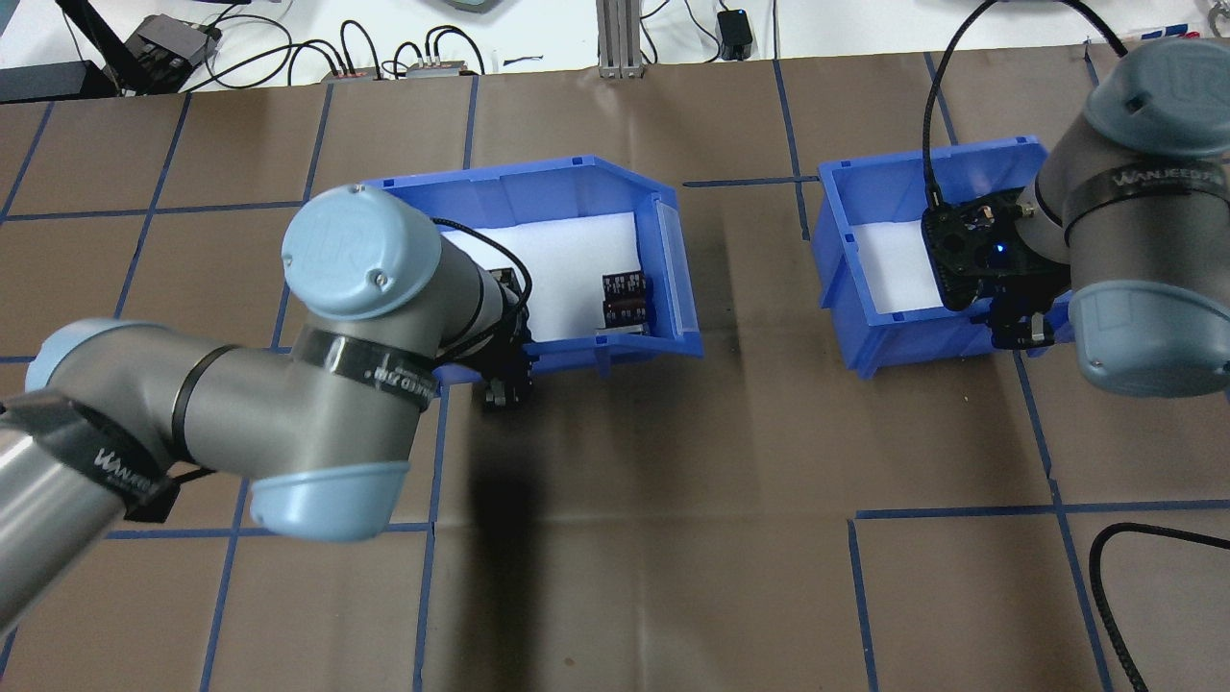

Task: Place battery box in front

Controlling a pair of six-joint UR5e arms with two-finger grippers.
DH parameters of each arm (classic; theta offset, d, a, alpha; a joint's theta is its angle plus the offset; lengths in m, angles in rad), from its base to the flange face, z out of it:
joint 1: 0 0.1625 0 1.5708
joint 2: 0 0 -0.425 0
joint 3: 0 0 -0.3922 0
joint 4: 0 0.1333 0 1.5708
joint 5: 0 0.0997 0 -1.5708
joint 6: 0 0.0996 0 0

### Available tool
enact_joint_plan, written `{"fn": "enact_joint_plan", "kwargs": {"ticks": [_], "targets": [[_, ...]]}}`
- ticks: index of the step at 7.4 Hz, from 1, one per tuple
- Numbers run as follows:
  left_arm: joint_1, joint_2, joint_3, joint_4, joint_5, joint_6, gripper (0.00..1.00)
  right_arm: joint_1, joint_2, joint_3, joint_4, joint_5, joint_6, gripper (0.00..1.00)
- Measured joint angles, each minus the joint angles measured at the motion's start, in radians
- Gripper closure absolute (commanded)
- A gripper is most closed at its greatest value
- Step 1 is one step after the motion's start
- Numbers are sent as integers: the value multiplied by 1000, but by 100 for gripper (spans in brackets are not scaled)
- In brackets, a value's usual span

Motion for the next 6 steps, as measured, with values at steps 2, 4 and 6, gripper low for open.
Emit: {"fn": "enact_joint_plan", "kwargs": {"ticks": [2,4,6], "targets": [[6,-171,171,-3,-56,13,100,0,-12,16,0,3,23,100],[-7,-294,277,-3,-113,14,100,3,-15,23,3,13,39,100],[-28,-385,347,-3,-148,9,100,4,-17,30,7,16,42,100]]}}
